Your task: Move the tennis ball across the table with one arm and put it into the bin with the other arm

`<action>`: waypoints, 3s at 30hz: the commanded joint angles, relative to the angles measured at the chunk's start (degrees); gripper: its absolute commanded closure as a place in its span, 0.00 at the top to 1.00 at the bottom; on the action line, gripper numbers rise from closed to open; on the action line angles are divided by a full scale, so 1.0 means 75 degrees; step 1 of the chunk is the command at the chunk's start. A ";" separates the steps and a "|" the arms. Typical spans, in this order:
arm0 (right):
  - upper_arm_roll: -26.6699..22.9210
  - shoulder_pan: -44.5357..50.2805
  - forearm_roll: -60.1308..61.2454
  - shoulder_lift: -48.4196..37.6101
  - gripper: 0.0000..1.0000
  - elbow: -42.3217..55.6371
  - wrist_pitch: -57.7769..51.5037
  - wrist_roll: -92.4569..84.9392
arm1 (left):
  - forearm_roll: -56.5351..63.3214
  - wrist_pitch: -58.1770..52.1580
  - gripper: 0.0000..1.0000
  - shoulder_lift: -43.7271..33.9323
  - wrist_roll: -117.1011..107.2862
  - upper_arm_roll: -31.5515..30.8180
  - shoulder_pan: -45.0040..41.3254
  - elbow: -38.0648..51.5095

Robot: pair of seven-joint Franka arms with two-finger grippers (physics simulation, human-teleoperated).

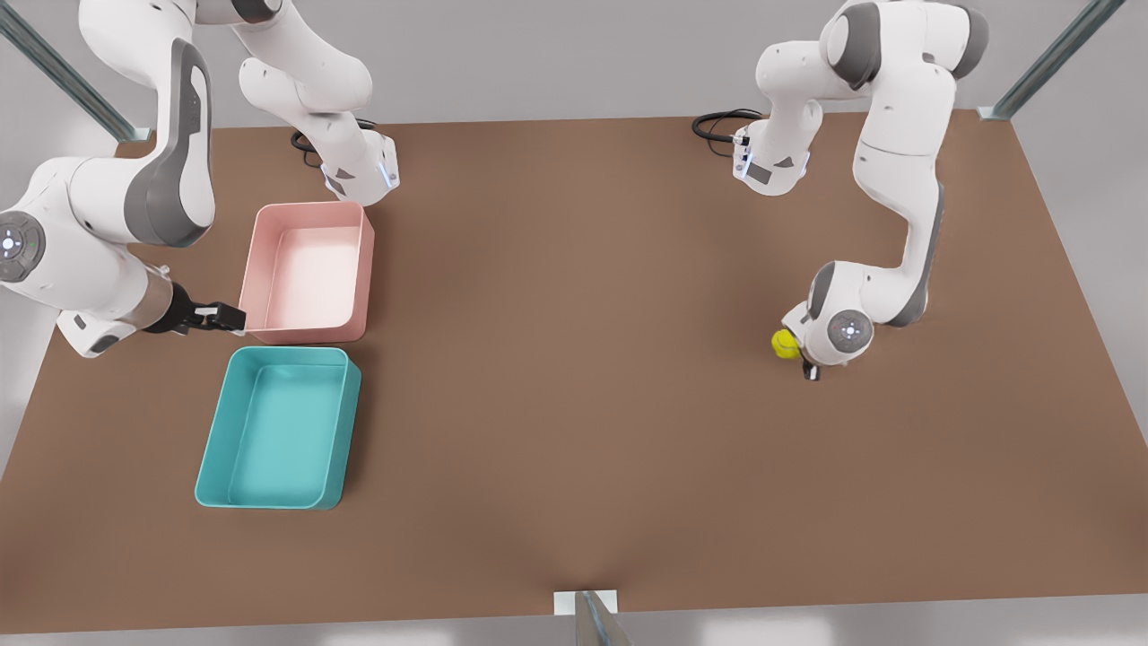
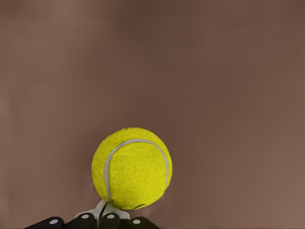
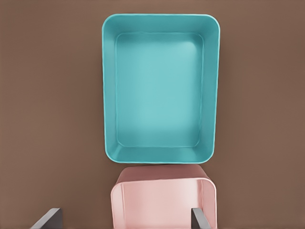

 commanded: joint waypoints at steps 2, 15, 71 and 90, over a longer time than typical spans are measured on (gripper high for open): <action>-0.0001 0.0012 -0.0003 0.0030 1.00 0.0004 0.0025 -0.0010 | -0.0967 -0.2634 0.21 0.0855 -0.6278 -0.1158 -0.0344 0.2333; -0.0001 0.0012 0.0323 0.0146 1.00 0.0027 0.0083 -0.0034 | -0.1518 -0.9187 1.00 -0.1383 -1.4118 0.0635 -0.0157 0.6413; 0.0010 0.5719 0.0782 0.1108 1.00 -0.6418 0.7947 0.5193 | -0.1600 -0.9000 1.00 -0.1019 -1.4270 0.0495 -0.0145 0.6342; 0.0010 0.5719 0.0771 0.1612 0.73 -0.6360 0.8170 0.5181 | -0.1800 -0.9011 1.00 -0.1019 -1.4341 0.0483 -0.0168 0.6342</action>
